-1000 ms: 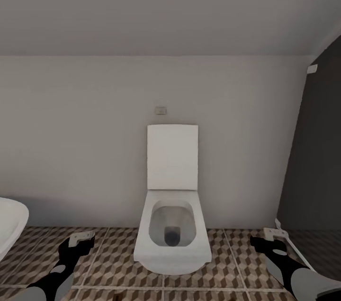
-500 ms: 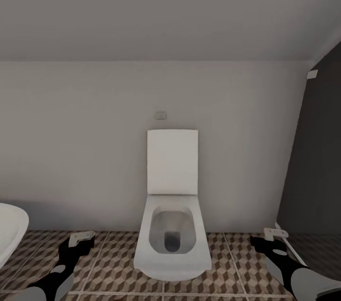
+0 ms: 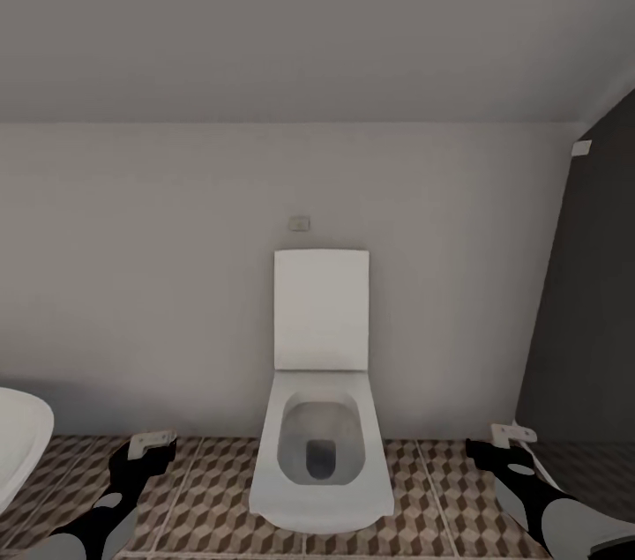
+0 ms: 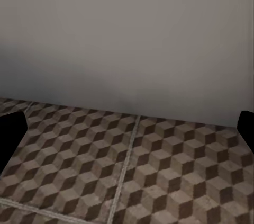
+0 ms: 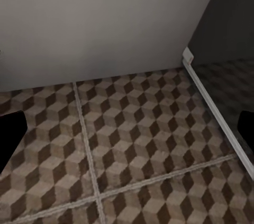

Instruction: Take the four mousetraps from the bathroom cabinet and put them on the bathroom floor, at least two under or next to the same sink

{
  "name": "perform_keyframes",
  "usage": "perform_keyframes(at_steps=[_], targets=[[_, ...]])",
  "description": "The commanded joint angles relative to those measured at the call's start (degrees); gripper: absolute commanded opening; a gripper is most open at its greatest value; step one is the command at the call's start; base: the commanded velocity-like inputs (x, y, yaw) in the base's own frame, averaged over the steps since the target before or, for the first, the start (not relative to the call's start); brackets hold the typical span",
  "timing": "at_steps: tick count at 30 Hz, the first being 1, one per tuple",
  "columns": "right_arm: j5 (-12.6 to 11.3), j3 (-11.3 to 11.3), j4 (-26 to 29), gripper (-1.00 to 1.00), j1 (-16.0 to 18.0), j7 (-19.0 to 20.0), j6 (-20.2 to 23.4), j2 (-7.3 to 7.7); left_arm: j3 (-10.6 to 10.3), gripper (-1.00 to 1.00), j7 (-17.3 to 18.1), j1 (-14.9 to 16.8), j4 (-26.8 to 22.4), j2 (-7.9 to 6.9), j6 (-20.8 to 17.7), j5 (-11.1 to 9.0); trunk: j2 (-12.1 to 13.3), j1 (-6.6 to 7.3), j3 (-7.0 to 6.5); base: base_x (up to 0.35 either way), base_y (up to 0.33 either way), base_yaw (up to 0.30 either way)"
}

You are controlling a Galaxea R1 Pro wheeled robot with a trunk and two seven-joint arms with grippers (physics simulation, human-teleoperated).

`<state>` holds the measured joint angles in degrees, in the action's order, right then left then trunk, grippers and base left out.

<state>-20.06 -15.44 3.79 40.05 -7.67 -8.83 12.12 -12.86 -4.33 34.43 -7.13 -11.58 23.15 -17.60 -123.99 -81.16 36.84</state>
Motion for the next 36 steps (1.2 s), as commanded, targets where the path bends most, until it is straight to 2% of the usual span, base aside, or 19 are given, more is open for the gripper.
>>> perform_keyframes(at_steps=[1,36], targets=[[-0.51,-0.48,-0.01,1.0,0.03,-0.15,-0.13,0.01,-0.5,1.0,-0.33,0.03,0.01,-0.02,0.15,-0.24,0.39,0.24,-0.12,0.0,0.0,0.0],[0.59,-0.45,0.52,1.0,0.03,-0.46,0.54,0.0,-0.5,1.0,-0.33,0.02,0.01,-0.02,0.15,-0.23,14.42,7.92,-6.4,0.0,0.0,0.0]])
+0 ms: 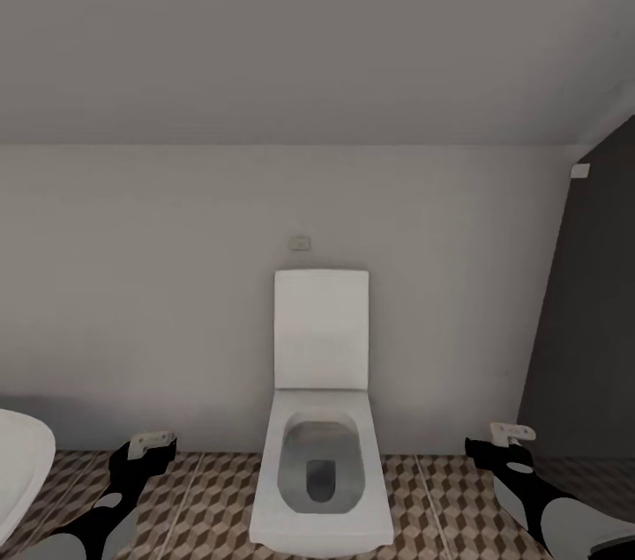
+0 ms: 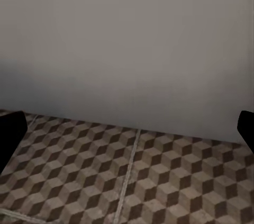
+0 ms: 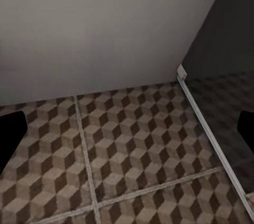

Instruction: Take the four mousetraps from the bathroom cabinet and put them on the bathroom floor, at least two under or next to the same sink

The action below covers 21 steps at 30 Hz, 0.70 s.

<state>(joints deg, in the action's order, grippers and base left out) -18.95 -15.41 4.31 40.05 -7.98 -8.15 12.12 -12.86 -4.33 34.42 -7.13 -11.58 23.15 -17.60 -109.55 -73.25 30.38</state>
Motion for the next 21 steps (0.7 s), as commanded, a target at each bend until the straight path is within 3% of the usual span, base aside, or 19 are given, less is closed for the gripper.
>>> perform_keyframes(at_steps=[1,21], targets=[[-0.53,-0.47,-0.01,1.0,0.03,-0.16,-0.12,0.01,-0.5,1.0,-0.33,0.03,0.01,-0.02,0.14,-0.24,0.38,0.23,-0.12,0.0,0.0,0.0],[-0.56,-0.53,-0.01,1.0,0.03,0.36,0.07,0.01,-0.5,1.0,-0.33,0.03,0.01,-0.02,0.15,-0.21,8.4,4.63,-3.36,0.0,0.0,0.008]])
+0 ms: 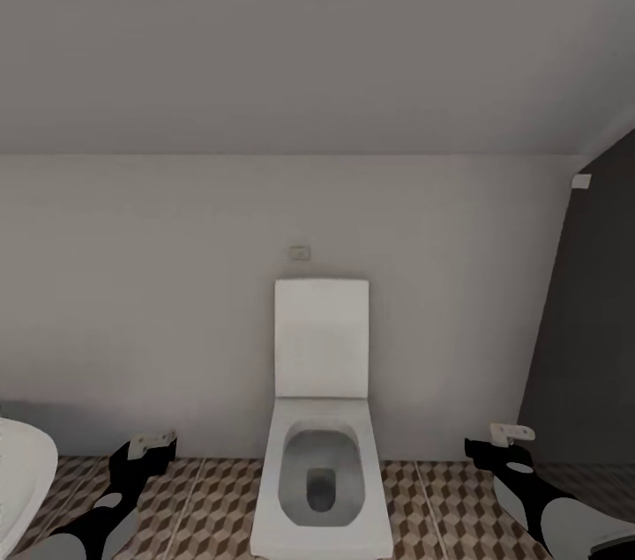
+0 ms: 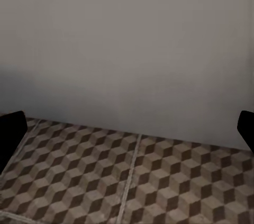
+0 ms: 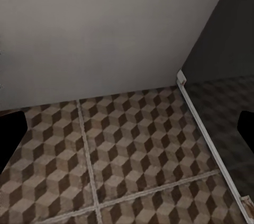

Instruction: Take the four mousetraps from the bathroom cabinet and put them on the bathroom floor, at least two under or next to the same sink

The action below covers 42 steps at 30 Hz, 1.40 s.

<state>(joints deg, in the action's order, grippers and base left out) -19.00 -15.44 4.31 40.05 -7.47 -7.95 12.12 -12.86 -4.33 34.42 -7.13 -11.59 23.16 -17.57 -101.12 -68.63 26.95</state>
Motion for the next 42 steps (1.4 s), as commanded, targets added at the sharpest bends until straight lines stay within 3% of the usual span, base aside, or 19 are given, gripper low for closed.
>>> perform_keyframes(at_steps=[1,42], targets=[[-0.51,-0.51,-0.01,1.0,0.03,-0.15,-0.14,0.01,-0.5,1.0,-0.33,0.04,0.01,-0.02,0.16,-0.25,0.38,0.23,-0.04,0.0,0.0,0.056],[-0.56,-0.33,-0.01,1.0,0.03,-0.62,-0.14,0.01,-0.5,1.0,-0.37,0.04,0.01,-0.02,0.51,-0.2,16.82,9.24,-4.06,0.0,0.0,0.065]])
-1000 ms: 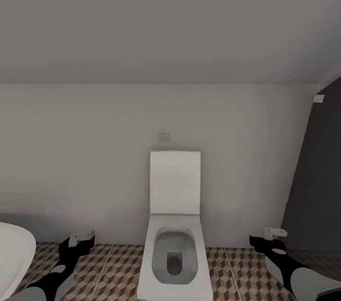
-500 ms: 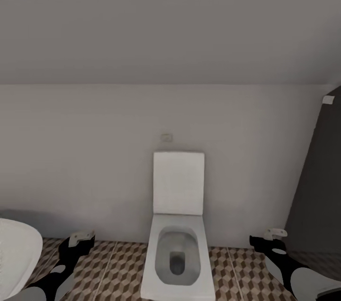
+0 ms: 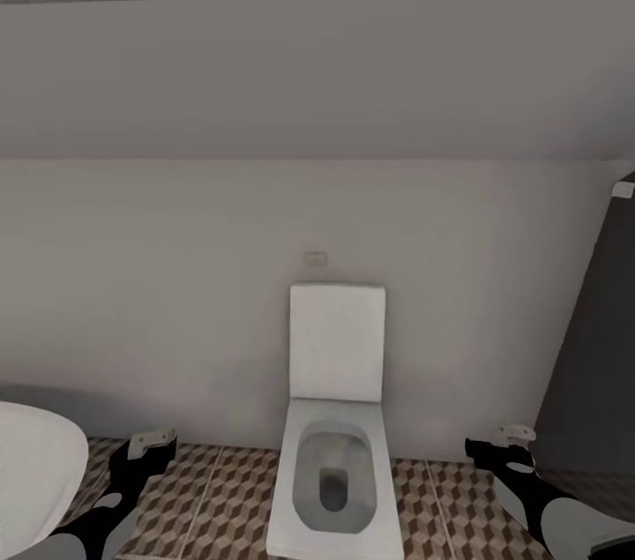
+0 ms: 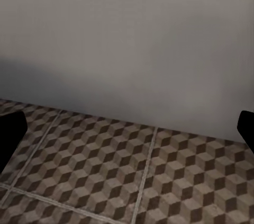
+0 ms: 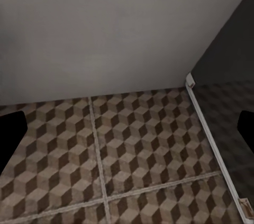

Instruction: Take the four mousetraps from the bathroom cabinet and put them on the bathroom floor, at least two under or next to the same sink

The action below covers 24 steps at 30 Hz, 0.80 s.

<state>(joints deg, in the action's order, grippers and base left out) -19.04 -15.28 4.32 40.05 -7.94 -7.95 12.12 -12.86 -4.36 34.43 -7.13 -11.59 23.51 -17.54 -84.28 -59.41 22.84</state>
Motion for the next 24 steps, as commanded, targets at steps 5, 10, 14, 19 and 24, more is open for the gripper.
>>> perform_keyframes(at_steps=[5,10,14,19,24], targets=[[-0.7,-0.46,-0.01,1.0,0.03,-0.18,-0.14,0.01,-0.5,1.0,-0.37,0.03,-0.06,-0.02,0.25,-0.22,1.98,1.11,-0.79,0.0,0.0,0.007],[-0.94,-0.36,-0.01,1.0,0.03,0.02,-0.23,0.01,-0.57,1.0,-0.37,0.03,-0.07,-0.02,0.29,-0.21,3.99,2.21,-1.68,0.0,0.0,0.002],[-0.8,-0.35,-0.01,1.0,0.03,0.11,-0.36,-0.02,-0.65,1.0,-0.38,0.03,0.0,0.04,0.3,-0.16,4.79,2.65,-2.03,0.0,0.0,0.0],[-0.71,-0.36,-0.24,1.0,0.03,0.2,-0.5,-0.19,-0.72,1.0,-0.36,0.03,0.61,0.04,0.3,-0.37,4.79,2.65,-2.03,0.0,0.0,0.0],[-0.76,-0.36,-0.89,1.0,0.03,0.26,-0.48,-1.08,-0.75,1.0,-0.32,0.0,2.09,0.11,0.3,-0.5,4.79,2.65,-2.03,0.0,0.0,0.0]])
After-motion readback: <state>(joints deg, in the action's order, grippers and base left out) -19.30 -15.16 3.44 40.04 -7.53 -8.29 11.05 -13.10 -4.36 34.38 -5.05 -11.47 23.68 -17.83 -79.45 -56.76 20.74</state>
